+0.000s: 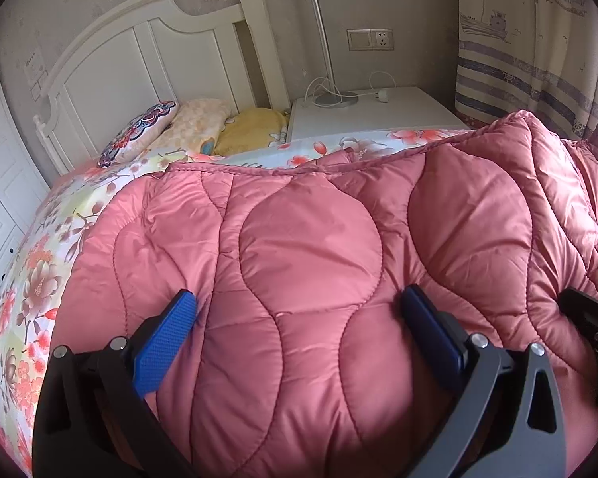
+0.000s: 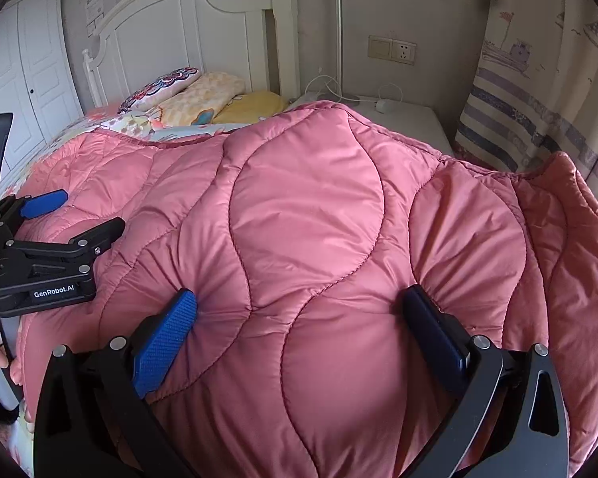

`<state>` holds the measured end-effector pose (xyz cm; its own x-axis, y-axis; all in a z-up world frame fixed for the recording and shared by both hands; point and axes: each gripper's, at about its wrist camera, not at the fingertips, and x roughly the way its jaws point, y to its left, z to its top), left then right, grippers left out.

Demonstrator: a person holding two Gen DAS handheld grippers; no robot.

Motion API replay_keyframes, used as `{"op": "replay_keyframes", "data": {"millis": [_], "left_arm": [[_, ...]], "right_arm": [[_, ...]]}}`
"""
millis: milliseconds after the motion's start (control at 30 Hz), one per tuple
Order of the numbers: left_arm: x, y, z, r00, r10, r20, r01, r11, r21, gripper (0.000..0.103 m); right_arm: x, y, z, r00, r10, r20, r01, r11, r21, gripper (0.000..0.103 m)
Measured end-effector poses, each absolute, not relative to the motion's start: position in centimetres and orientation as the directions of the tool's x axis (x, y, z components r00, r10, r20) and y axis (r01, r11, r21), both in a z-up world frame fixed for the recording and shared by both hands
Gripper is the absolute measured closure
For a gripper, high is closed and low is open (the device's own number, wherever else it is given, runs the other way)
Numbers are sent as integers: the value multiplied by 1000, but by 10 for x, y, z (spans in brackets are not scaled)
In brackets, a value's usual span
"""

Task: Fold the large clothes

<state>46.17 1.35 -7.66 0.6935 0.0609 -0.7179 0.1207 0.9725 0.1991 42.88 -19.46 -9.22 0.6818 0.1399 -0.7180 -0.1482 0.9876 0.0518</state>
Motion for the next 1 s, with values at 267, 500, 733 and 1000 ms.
{"op": "replay_keyframes", "data": {"millis": [267,500,733,1000], "left_arm": [[465,16,-66,649,45,-759,135,976,174,2],[437,-5,-12,681,-89,-727,186,981,54,2],[436,-57,-62,688,-65,-722,303,931,204,2],[438,-48,-72,694,-103,-713,276,952,131,2]], "right_arm": [[431,-197,-82,631,152,-761,-157,985,66,4],[415,-230,-23,723,130,-679,-113,991,70,4],[449,-277,-77,648,-10,-761,46,999,26,4],[454,-280,-90,655,21,-756,39,997,62,4]]}}
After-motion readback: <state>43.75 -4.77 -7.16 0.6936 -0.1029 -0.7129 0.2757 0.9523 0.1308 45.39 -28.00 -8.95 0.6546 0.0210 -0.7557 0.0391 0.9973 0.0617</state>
